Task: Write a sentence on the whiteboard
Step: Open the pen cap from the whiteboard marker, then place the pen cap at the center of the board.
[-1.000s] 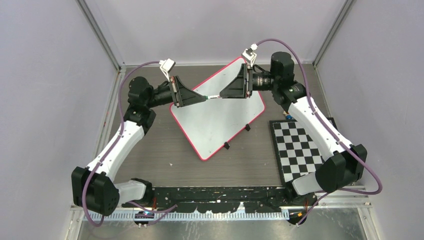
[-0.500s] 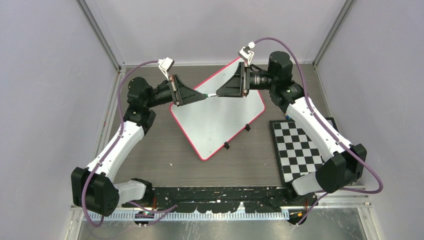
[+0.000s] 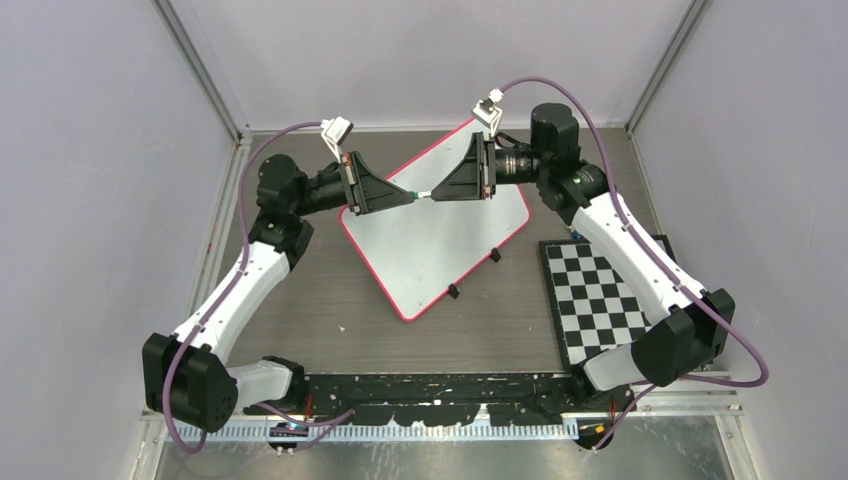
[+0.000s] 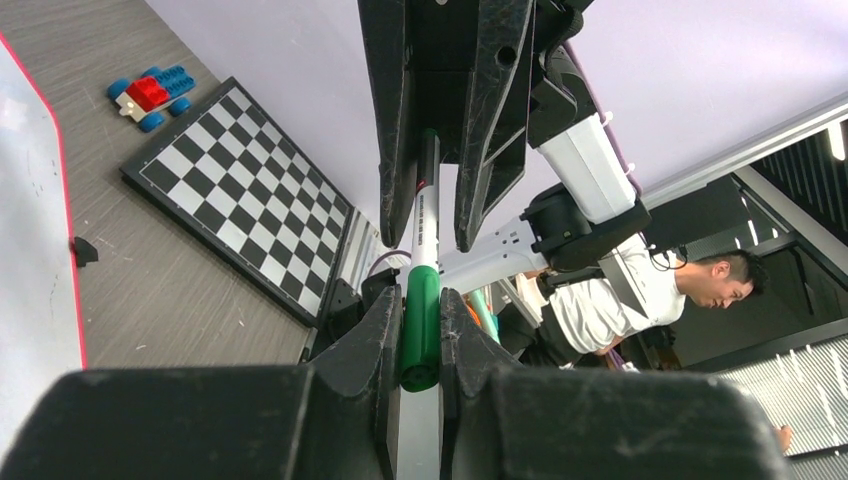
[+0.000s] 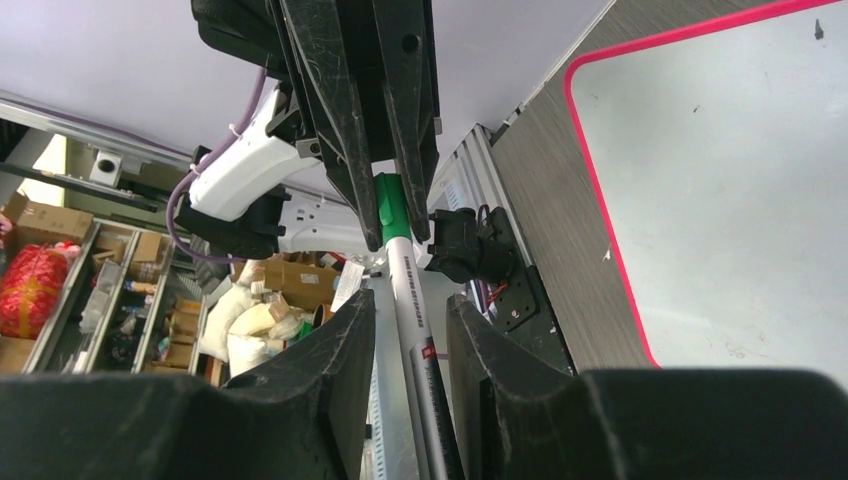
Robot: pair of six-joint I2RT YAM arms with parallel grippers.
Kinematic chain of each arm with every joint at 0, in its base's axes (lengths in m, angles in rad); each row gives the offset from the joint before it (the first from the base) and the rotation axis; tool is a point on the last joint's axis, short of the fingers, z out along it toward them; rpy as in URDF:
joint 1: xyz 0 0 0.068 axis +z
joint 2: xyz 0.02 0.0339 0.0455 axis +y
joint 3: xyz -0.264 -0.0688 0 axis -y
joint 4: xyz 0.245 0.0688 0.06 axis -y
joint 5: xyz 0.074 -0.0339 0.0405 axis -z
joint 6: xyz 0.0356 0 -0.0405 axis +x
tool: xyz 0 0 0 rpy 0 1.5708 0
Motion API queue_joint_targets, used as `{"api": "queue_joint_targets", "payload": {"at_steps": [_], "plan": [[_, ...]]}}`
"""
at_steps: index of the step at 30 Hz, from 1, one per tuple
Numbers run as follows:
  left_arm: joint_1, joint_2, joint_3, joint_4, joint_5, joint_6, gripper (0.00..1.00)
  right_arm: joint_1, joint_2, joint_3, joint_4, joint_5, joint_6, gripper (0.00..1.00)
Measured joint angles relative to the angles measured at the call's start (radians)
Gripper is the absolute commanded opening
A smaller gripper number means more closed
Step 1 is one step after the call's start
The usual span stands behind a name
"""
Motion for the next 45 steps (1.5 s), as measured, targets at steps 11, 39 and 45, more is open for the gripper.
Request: {"api": "queue_joint_targets", "payload": {"at_steps": [11,39,45], "plan": [[-0.014,0.0,0.001,0.001,0.009,0.0,0.0,0.006,0.004,0.011,-0.017,-0.01,-0.009,0.17],[0.348,-0.032,0.006,-0.172,0.063,0.112,0.0,-0.375,-0.034,0.041,-0.137,-0.099,-0.123,0.0],[0.468,0.004,0.335,-0.886,-0.172,0.725,0.0,-0.404,-0.078,0.109,-0.497,-0.011,-0.484,0.0]]}}
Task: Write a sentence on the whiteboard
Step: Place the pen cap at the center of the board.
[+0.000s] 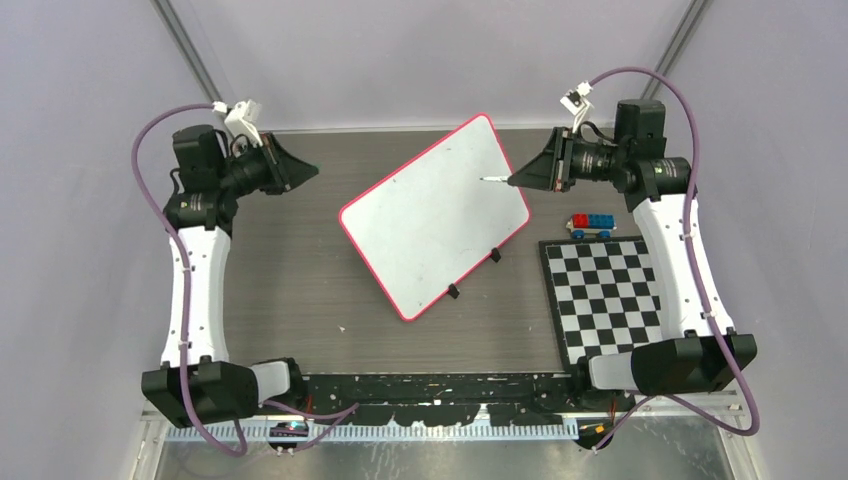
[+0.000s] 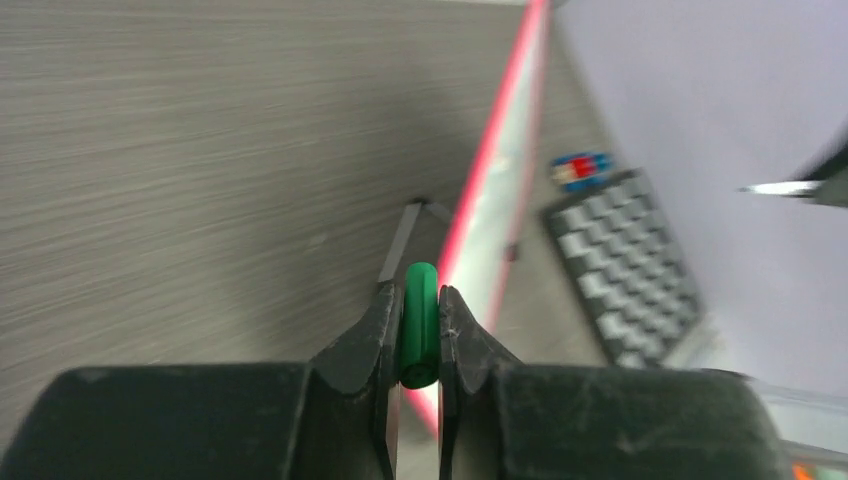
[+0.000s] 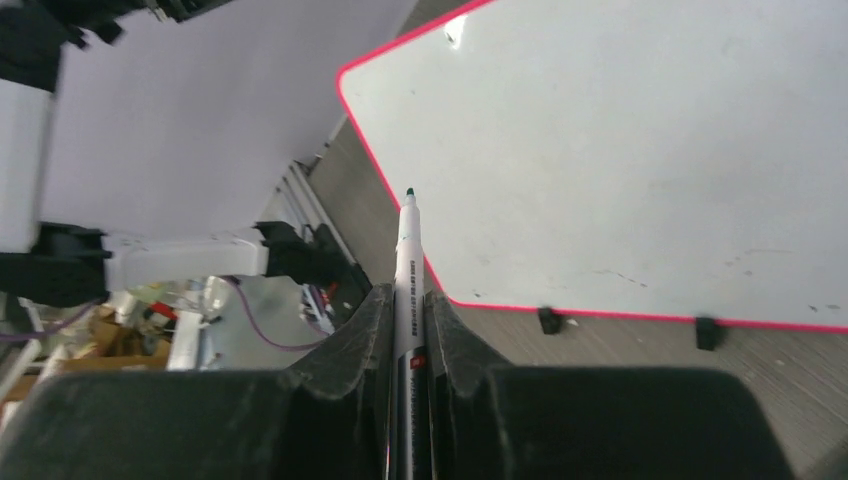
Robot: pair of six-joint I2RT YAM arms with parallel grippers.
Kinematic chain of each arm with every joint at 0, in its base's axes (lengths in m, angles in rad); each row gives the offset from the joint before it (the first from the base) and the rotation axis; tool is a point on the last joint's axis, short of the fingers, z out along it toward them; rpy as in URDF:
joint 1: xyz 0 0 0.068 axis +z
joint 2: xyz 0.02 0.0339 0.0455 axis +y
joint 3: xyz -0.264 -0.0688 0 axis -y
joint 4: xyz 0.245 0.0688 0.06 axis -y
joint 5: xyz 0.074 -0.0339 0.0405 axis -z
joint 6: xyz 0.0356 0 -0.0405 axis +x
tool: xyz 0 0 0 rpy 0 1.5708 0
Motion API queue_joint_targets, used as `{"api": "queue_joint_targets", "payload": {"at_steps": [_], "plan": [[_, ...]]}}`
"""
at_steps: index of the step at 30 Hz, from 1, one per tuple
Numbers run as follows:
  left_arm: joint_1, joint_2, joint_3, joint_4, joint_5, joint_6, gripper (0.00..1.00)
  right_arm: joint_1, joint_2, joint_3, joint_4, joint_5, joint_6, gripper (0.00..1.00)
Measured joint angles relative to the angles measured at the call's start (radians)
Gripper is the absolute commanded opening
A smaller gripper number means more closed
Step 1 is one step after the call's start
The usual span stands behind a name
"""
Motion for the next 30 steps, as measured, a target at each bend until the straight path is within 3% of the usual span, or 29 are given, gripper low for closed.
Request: {"api": "queue_joint_targets", "payload": {"at_steps": [5,11,20,25,30], "plan": [[-0.004,0.053,0.07,-0.335,-0.309,0.395,0.0,0.002,-0.028,0.006,-0.18,0.123,-0.208,0.0],[-0.004,0.186,-0.024,-0.498,-0.583,0.619,0.0,0.013,-0.034,0.001,-0.294,0.247,-0.326,0.0],[-0.005,0.306,-0.175,-0.512,-0.74,0.714,0.0,0.129,-0.027,-0.002,-0.409,0.554,-0.454,0.0],[-0.011,0.351,-0.234,-0.474,-0.781,0.727,0.0,0.128,-0.031,-0.037,-0.368,0.759,-0.438,0.0],[-0.021,0.427,-0.268,-0.435,-0.798,0.741,0.0,0.126,-0.033,-0.076,-0.346,0.813,-0.439,0.0]]}}
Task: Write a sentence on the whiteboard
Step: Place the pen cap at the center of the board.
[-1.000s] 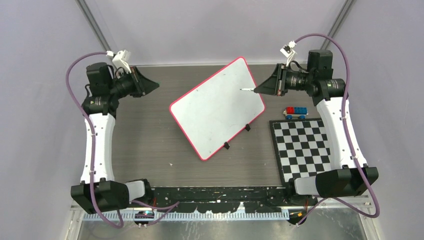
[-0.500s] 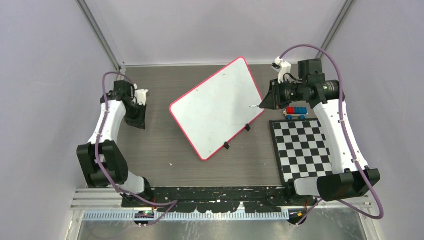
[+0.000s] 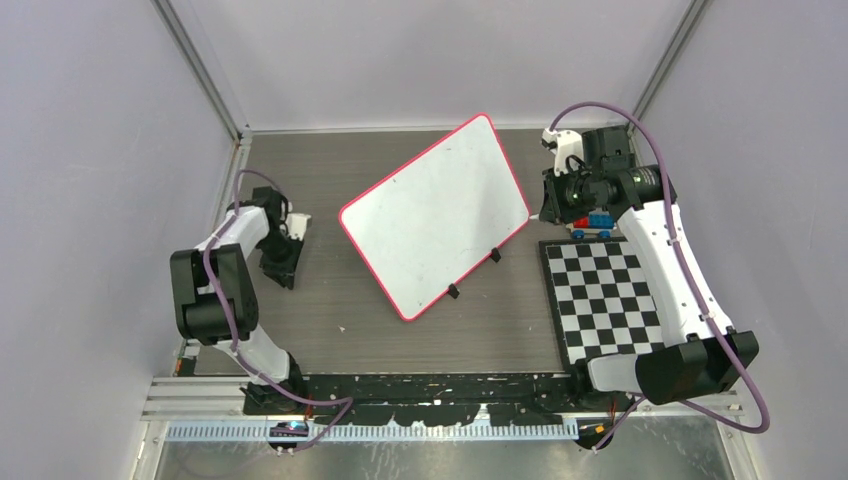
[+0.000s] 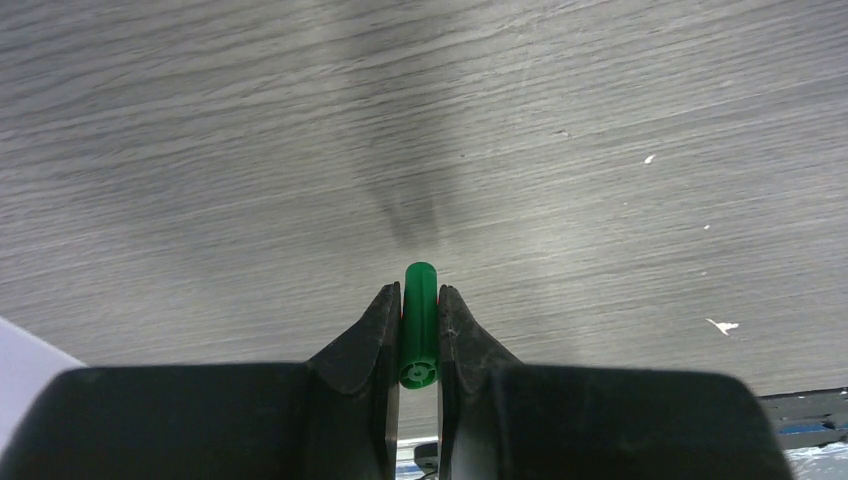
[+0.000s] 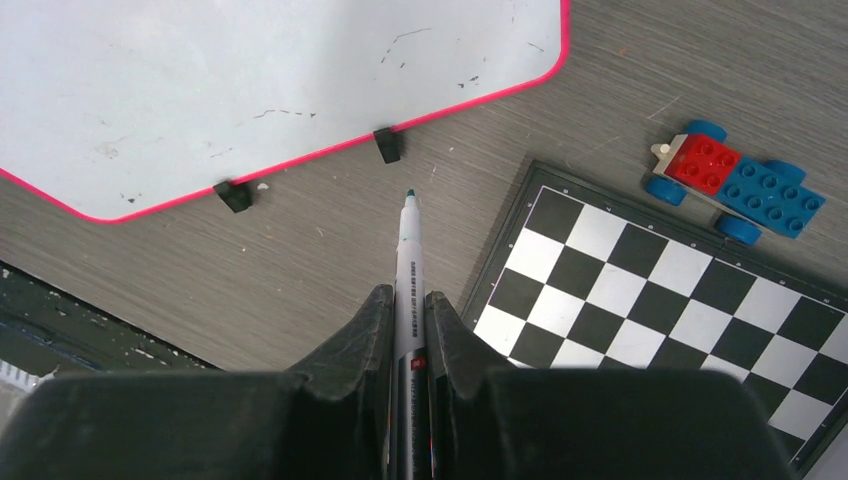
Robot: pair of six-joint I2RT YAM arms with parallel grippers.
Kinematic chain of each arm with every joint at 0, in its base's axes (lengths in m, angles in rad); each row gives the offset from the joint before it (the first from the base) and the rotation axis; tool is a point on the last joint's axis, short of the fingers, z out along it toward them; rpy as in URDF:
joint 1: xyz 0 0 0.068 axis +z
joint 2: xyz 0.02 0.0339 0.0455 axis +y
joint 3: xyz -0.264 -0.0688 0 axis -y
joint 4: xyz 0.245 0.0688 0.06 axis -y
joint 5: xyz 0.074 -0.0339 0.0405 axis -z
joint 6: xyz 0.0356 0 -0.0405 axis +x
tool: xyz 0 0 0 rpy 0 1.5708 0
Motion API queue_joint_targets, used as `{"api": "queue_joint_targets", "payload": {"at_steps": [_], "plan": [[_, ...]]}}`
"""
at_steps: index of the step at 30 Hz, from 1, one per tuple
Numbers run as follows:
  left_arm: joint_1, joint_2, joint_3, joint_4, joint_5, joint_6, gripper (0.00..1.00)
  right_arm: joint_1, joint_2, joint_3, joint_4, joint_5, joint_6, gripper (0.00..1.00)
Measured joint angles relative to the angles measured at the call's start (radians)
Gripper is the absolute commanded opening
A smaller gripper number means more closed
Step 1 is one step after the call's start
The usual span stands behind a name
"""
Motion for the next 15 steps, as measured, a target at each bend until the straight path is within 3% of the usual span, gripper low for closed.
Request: {"api": "queue_joint_targets", "payload": {"at_steps": [11,15], "plan": [[-0.071,0.051,-0.036,0.041,-0.054,0.005,0.12,0.012,0.019,0.048,-0.013,-0.035,0.002,0.0],[-0.085,0.054,-0.035,0.04,-0.074,0.005,0.21,0.021,0.019,0.049,-0.016,-0.054,0.001,0.0]]}}
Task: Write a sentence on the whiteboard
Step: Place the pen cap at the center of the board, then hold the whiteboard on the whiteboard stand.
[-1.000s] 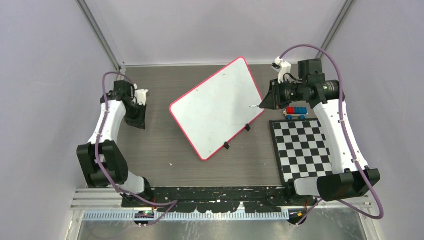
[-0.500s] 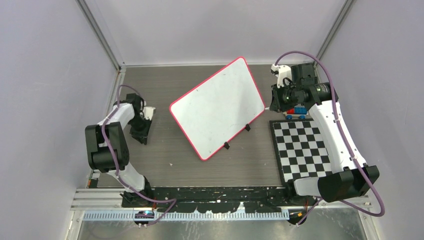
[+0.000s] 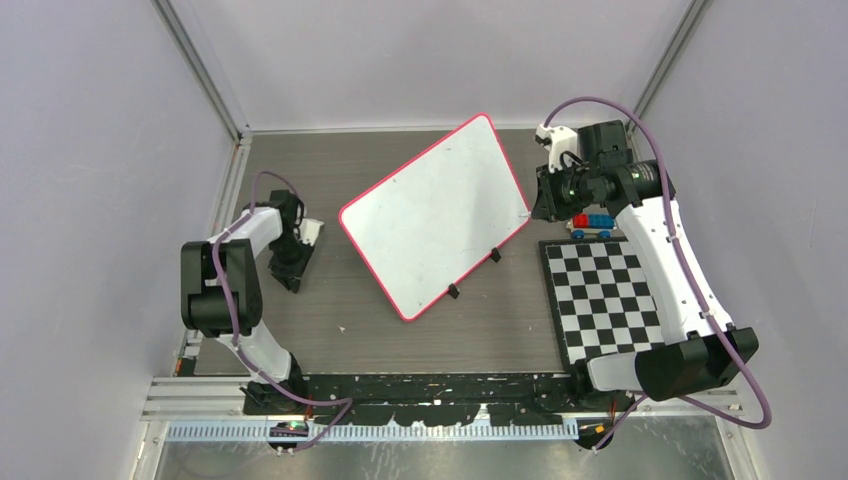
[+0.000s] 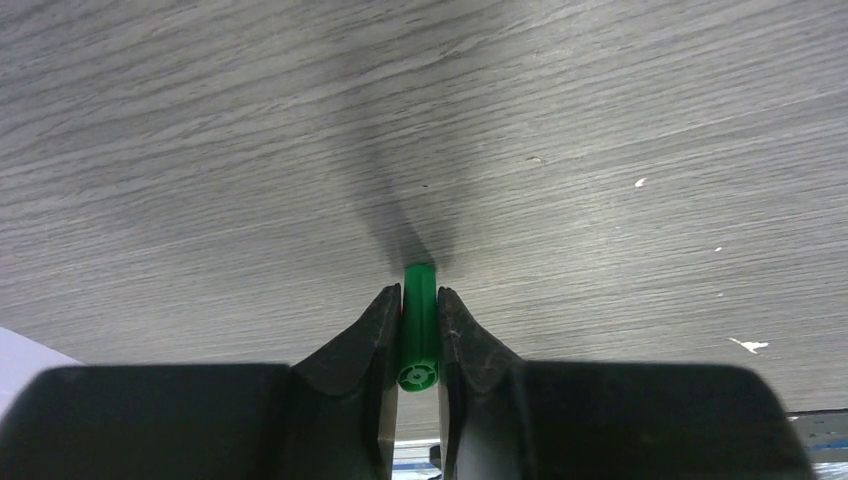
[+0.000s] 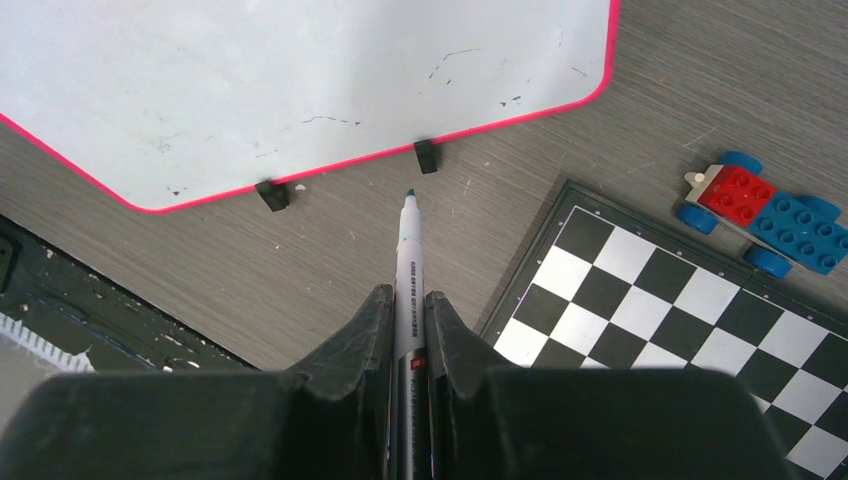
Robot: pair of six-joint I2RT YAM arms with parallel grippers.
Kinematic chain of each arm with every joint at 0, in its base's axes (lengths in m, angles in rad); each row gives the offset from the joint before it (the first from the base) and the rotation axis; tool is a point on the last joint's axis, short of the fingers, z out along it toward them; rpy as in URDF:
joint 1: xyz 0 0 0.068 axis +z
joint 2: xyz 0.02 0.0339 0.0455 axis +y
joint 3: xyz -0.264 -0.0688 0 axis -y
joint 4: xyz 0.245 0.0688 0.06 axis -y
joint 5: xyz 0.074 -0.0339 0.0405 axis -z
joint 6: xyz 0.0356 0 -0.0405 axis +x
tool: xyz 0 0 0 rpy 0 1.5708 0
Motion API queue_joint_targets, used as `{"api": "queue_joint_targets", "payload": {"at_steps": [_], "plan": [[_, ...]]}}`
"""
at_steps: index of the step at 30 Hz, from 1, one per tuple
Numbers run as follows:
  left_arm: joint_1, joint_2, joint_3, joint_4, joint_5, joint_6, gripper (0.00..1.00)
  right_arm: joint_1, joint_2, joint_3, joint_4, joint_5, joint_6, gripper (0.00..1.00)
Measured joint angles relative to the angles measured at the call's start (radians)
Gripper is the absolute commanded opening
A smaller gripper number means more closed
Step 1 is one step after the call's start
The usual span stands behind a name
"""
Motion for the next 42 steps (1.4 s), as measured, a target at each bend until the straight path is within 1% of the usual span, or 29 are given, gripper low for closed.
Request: {"api": "queue_joint_targets", "payload": {"at_steps": [3,8,14,16,18,19,20,26,30,35,38,42], "plan": [[-0.006,0.006,0.0,0.003,-0.004,0.0,0.29,0.002,-0.001,0.0,0.0,-0.006,0.0,0.0],[-0.01,0.033,0.0,0.002,-0.001,0.003,0.37,0.002,-0.013,0.0,0.005,-0.019,0.0,0.0],[-0.011,0.027,0.0,-0.011,0.031,0.004,0.54,0.002,-0.019,0.009,0.003,-0.062,-0.005,0.0],[-0.011,0.015,0.006,-0.029,0.044,0.006,0.67,0.002,-0.019,0.014,0.003,-0.077,-0.015,0.0],[-0.01,-0.011,0.024,-0.063,0.056,0.01,0.82,0.002,-0.021,0.019,0.003,-0.095,-0.028,0.0],[-0.01,-0.029,0.043,-0.085,0.064,0.014,0.91,0.002,-0.023,0.021,0.003,-0.104,-0.034,0.0],[-0.01,-0.055,0.074,-0.109,0.074,0.015,0.98,0.002,-0.025,0.024,0.001,-0.116,-0.044,0.0],[-0.01,-0.23,0.274,-0.204,0.125,0.014,1.0,0.006,-0.045,0.06,-0.011,-0.188,-0.071,0.0],[-0.009,-0.332,0.378,-0.249,0.177,-0.024,1.0,0.019,-0.049,0.09,-0.015,-0.209,-0.071,0.0],[-0.003,-0.42,0.408,-0.248,0.249,-0.139,1.0,0.036,-0.044,0.122,-0.03,-0.222,-0.072,0.0],[-0.001,-0.496,0.382,-0.196,0.324,-0.213,1.0,0.046,-0.028,0.123,-0.031,-0.225,-0.073,0.0],[-0.001,-0.528,0.386,-0.151,0.431,-0.261,1.0,0.073,0.05,0.152,-0.034,-0.226,-0.084,0.0]]}}
